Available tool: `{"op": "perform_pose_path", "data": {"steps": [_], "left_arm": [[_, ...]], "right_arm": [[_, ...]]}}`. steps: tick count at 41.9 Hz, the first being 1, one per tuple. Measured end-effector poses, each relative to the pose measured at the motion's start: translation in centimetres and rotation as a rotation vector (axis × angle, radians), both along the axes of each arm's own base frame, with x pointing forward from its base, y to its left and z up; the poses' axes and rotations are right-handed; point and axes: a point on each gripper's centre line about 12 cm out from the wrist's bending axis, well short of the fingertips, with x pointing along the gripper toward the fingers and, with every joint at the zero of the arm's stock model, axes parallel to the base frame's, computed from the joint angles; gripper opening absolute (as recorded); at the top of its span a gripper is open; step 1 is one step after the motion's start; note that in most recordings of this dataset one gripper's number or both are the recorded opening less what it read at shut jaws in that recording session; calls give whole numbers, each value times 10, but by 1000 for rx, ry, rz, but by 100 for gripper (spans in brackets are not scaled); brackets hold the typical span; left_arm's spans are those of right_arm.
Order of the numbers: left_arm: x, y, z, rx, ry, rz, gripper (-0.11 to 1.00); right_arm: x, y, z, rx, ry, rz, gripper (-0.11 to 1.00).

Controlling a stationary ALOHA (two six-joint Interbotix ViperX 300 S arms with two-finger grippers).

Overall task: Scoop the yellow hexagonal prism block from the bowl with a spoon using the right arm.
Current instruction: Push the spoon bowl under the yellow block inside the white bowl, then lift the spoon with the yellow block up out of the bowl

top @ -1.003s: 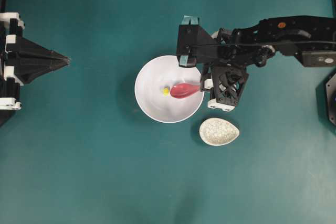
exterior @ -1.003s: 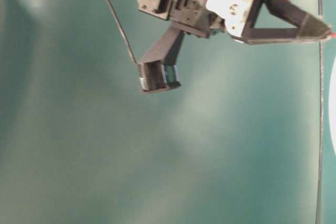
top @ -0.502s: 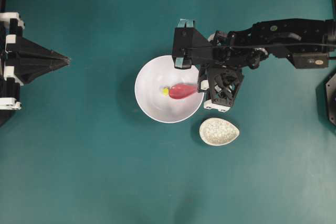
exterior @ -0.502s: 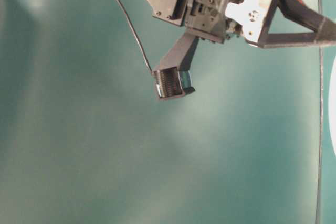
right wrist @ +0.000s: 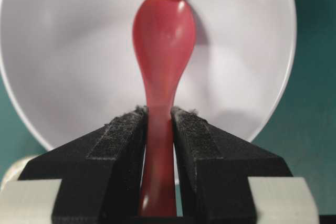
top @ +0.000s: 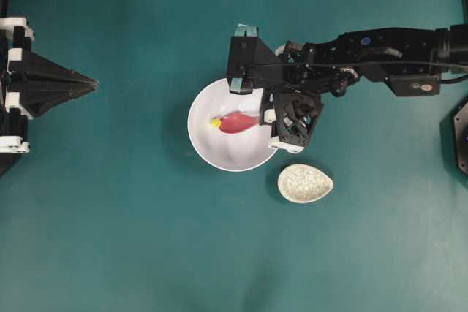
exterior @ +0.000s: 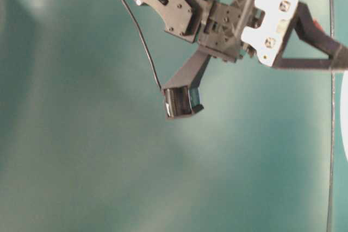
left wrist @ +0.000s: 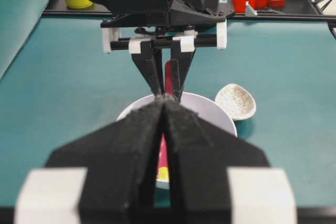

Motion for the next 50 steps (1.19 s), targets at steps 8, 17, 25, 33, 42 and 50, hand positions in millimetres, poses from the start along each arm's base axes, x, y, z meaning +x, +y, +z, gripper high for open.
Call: {"op": "perform_pose_path", "data": {"steps": [8, 17, 25, 33, 42, 50], "left_arm": [[0, 0, 0, -5, 0, 0, 0], [0, 0, 0, -5, 0, 0, 0], [0, 0, 0, -3, -2, 0, 0], [0, 0, 0, -6, 0, 0, 0], [0, 0, 0, -6, -2, 0, 0], [0, 0, 0, -6, -2, 0, 0]], "right_arm": [[6, -2, 2, -11, -24, -1, 23], [6, -2, 3, -14, -28, -1, 23], [9, -1, 6, -19, -47, 1, 23], [16, 5, 12, -28, -84, 14, 23], [15, 5, 22, -33, -114, 13, 23], [10, 4, 45, -40, -169, 10, 23]]}}
